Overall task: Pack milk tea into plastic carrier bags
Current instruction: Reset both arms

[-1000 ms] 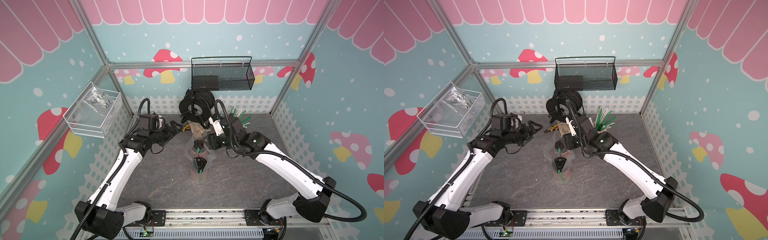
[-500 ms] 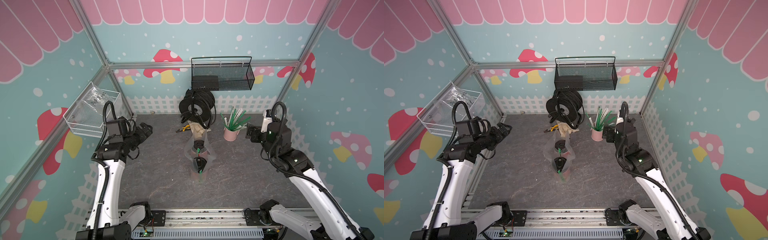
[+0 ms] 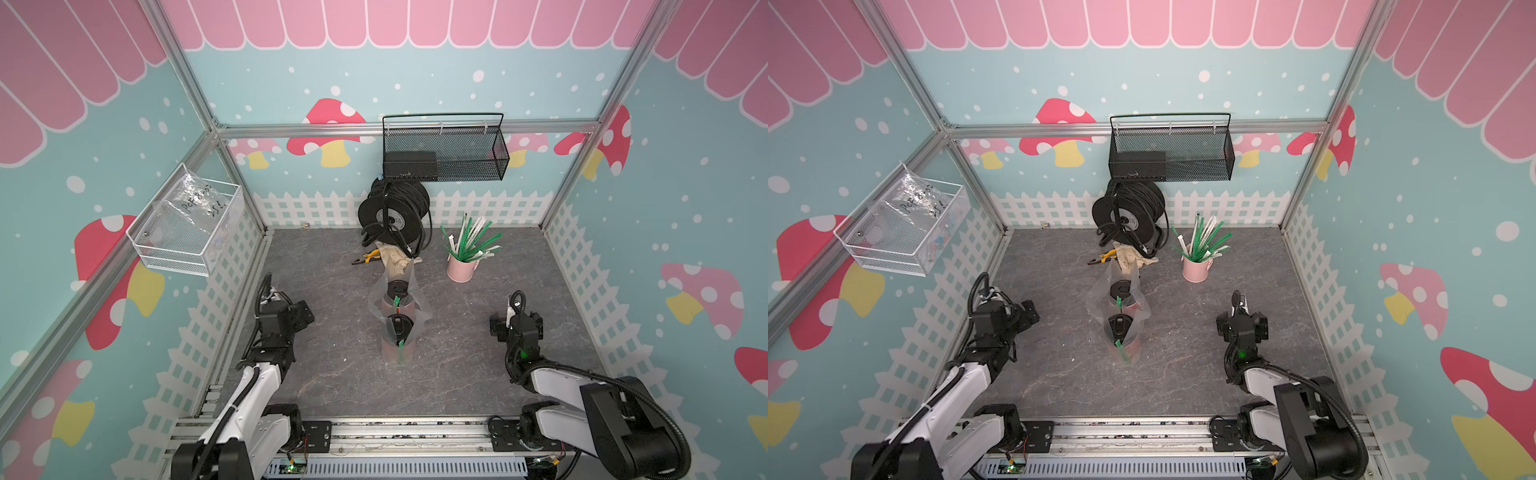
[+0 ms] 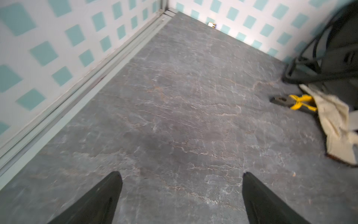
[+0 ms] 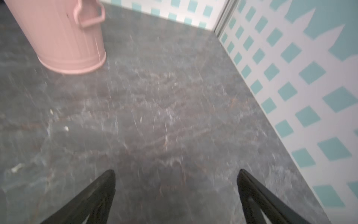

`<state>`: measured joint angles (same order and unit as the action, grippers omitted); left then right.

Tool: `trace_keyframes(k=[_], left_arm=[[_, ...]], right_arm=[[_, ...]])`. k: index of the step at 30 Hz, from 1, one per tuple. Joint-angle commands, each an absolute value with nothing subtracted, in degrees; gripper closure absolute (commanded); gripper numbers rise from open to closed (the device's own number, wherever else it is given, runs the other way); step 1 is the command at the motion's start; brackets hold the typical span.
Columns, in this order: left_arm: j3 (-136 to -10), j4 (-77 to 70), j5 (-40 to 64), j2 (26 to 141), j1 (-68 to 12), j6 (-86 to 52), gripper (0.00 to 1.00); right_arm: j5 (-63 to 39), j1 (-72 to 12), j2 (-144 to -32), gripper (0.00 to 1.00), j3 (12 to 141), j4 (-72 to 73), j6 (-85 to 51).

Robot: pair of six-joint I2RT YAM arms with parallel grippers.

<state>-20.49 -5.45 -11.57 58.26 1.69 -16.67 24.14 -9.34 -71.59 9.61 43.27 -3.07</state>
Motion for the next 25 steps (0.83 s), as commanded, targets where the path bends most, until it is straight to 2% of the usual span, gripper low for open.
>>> trace_keyframes(k=[1, 2, 5, 6, 7, 9, 10, 12, 13, 15, 16, 18, 20, 25], left_arm=[[-19.7, -26.6, -17.7, 67.0, 0.6, -8.9, 0.00], [-21.7, -24.5, -15.7, 68.6, 0.6, -7.8, 0.00], [-20.4, -37.8, -11.3, 74.2, 1.7, -7.1, 0.00], [-18.9, -45.6, -9.6, 76.9, 2.4, -7.6, 0.00], [-18.6, -49.6, -7.1, 80.7, 3.3, -8.8, 0.00], [-18.7, -57.4, -2.8, 88.1, 1.6, -4.5, 0.01], [-19.3, -59.8, -3.0, 89.1, 0.1, -2.6, 0.01], [-22.5, -49.0, -5.6, 87.5, 0.0, -3.5, 0.01], [-22.2, -52.7, -6.9, 89.0, -0.2, -3.5, 0.01], [-23.0, -48.0, -6.5, 87.4, -0.1, -4.0, 0.01], [-22.2, -52.2, -6.8, 88.8, -0.1, -3.6, 0.01], [-23.1, -47.6, -6.6, 87.2, -0.1, -4.0, 0.01], [-22.4, -51.4, -6.9, 88.5, -0.2, -3.6, 0.01], [-23.0, -48.3, -7.0, 87.6, -0.3, -3.9, 0.01]], right_arm=[[20.2, -6.6, -76.7, 0.00, 11.2, 65.1, 1.3], [18.4, -5.5, -78.3, 0.00, 11.7, 67.0, 1.4], [8.6, -0.9, -87.9, 0.00, 9.9, 80.9, -0.6], [8.5, -0.7, -88.7, 0.00, 8.9, 82.6, 0.1], [6.9, -0.5, -85.5, 0.01, 9.7, 75.7, -0.8], [7.5, -0.5, -88.6, 0.00, 7.6, 85.6, 0.2], [10.3, -0.4, -87.3, 0.00, 7.5, 82.8, -1.3], [14.4, -0.2, -86.6, 0.00, 9.1, 79.4, -3.8], [12.9, -0.3, -87.7, 0.00, 9.6, 79.9, -2.6], [11.1, -0.4, -87.0, 0.01, 10.8, 76.2, -2.0], [11.1, -0.4, -87.4, 0.00, 10.6, 77.5, -2.0], [11.0, -0.4, -87.4, 0.00, 10.9, 76.8, -2.0], [10.9, -0.4, -88.0, 0.00, 11.3, 76.8, -1.8], [10.8, -0.3, -87.5, 0.00, 10.8, 77.2, -1.8]])
